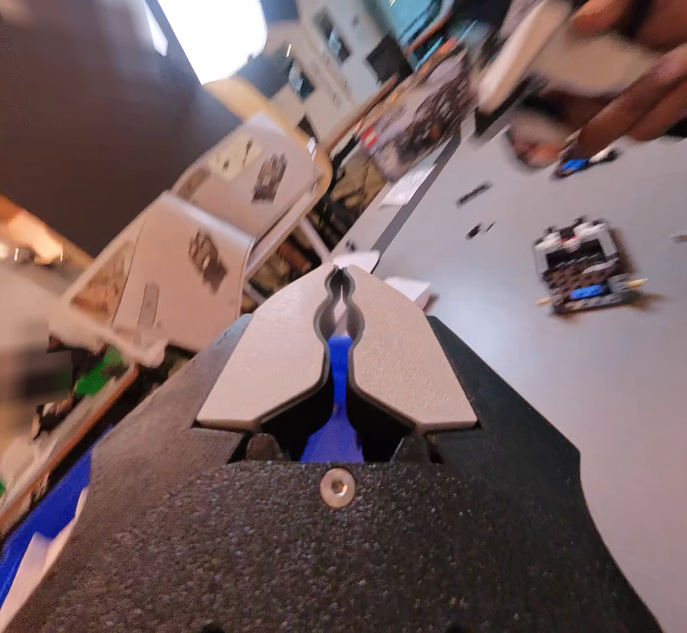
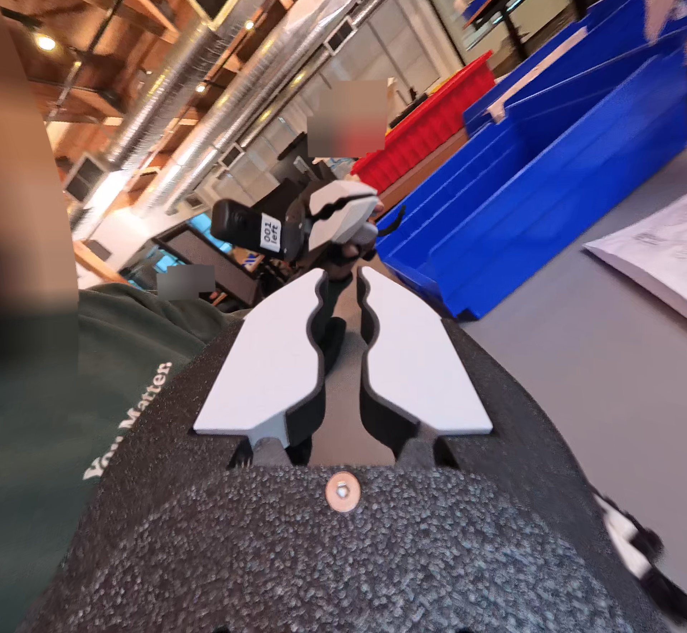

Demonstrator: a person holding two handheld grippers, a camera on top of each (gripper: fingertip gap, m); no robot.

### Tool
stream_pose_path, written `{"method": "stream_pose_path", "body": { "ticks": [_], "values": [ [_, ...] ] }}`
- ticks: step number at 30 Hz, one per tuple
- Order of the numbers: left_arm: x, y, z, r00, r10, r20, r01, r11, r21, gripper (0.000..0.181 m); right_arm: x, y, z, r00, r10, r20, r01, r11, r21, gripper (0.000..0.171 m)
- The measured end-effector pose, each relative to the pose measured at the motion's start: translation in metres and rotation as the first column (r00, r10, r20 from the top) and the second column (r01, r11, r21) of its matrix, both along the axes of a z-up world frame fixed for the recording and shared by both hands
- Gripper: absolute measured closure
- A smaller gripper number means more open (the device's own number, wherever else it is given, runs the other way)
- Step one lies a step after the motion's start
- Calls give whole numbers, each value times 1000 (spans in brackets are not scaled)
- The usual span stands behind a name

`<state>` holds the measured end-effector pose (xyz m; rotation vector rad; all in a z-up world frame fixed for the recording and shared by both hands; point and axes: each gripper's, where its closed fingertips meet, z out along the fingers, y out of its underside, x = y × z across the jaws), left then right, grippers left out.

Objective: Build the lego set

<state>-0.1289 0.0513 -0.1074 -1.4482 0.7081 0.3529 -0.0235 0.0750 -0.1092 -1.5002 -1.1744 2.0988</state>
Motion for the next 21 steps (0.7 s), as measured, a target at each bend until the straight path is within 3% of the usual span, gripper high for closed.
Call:
{"method": "stream_pose_path", "body": {
  "ticks": [3,6,8,10,12,14,17,21],
  "values": [
    [-47,8,-13,984,166,69,-158,981,-111,181,21,14,-6,997,-77,14,77,997,10,157],
    [-20,-5,-24,986,-46,161,86,964,-252,181,32,13,-21,989,-132,62,124,985,117,157],
    [-3,-29,-45,980,-149,134,195,869,-455,171,33,3,-31,986,-135,96,113,973,202,156],
    [10,-66,-73,961,-224,160,272,678,-683,166,31,-8,-39,985,-121,126,84,960,266,156],
    [12,-92,-99,963,-213,167,255,516,-818,158,28,-16,-47,983,-104,149,54,951,304,155],
    [11,-102,-124,974,-178,140,204,426,-882,149,25,-20,-54,982,-95,164,38,946,323,155],
    [8,-101,-154,985,-127,115,156,382,-911,147,23,-20,-58,982,-86,166,31,951,306,155],
    [9,-90,-169,987,-121,106,147,408,-901,156,26,-14,-58,982,-99,163,48,956,290,155]
  ]
}}
